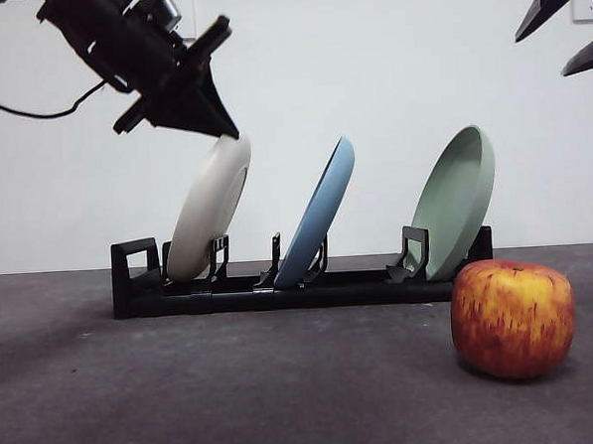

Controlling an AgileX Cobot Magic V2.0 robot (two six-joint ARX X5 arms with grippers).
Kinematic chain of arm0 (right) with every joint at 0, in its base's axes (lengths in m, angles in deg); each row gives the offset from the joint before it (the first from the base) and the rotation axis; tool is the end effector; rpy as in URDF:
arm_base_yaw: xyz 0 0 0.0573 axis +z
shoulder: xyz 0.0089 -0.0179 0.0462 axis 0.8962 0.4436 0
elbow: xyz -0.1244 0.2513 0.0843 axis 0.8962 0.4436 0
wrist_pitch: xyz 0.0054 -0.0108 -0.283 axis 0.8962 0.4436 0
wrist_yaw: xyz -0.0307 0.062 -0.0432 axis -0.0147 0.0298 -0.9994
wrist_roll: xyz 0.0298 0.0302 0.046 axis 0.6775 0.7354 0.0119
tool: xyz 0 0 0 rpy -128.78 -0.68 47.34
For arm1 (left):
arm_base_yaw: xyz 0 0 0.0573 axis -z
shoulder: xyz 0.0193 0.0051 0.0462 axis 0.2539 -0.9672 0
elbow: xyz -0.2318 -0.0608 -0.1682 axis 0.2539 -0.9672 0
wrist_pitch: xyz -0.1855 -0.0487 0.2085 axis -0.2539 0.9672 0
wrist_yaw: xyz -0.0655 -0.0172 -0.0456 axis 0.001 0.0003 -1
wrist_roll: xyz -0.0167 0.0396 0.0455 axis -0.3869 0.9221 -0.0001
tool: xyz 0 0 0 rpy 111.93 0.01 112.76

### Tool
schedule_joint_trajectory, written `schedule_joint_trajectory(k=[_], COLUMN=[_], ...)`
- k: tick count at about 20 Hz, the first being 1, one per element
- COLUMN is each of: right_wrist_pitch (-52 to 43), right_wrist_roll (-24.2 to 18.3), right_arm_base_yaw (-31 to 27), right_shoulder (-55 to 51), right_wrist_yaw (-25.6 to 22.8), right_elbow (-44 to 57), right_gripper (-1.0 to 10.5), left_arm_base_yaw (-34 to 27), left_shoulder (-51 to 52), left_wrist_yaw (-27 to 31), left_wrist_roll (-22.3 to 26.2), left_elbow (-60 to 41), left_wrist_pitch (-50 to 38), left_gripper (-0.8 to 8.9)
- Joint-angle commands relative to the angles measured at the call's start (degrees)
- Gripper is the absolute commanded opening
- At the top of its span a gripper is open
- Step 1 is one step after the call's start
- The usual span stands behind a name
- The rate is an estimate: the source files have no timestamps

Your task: Take the yellow plate from the plate rack,put the plate on the table,take the apple from the table,put the apple in the plate

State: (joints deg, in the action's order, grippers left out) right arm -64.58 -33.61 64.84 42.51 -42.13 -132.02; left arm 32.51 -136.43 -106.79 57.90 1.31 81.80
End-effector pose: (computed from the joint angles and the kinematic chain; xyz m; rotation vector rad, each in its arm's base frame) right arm 0.2466 0.0246 0.3153 0.3746 0.5425 0.4114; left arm 0.4192 -0.1535 0.3141 -0.2028 0.7187 -0.6585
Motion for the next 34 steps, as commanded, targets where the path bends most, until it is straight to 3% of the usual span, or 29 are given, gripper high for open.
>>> schedule_joint_trajectory(k=[1,4,12,15,19,25,28,34], right_wrist_pitch=[-0.31,-0.31,-0.31,-0.31,-0.33,-0.35,-0.33,-0.33], right_wrist_roll=[-0.31,-0.31,-0.33,-0.33,-0.37,-0.50,-0.50,-0.50], right_arm_base_yaw=[0.13,0.13,0.13,0.13,0.07,0.02,0.02,0.02], right_shoulder=[0.09,0.09,0.09,0.09,0.09,0.09,0.09,0.09], right_wrist_yaw=[-0.17,-0.17,-0.17,-0.20,-0.28,-0.39,-0.39,-0.44], right_elbow=[-0.20,-0.20,-0.20,-0.20,-0.20,-0.20,-0.20,-0.20], right_gripper=[2.8,2.8,2.8,2.8,2.8,2.8,2.8,2.8], left_arm_base_yaw=[-0.15,0.07,3.96,6.49,11.52,27.19,34.53,41.13], left_shoulder=[0.09,0.13,4.33,8.20,13.44,17.70,17.68,16.41], left_wrist_yaw=[-2.78,-5.60,-4.35,1.18,12.61,29.51,34.95,34.71], left_wrist_roll=[1.36,3.06,13.33,15.50,17.66,17.51,14.08,11.32], left_elbow=[3.32,7.82,18.40,18.56,18.56,16.26,8.61,-14.40], left_wrist_pitch=[1.81,6.03,24.02,29.46,37.29,51.08,47.82,27.17], left_gripper=[-0.09,-0.09,-0.09,-0.09,-0.09,-0.08,-0.09,-0.09])
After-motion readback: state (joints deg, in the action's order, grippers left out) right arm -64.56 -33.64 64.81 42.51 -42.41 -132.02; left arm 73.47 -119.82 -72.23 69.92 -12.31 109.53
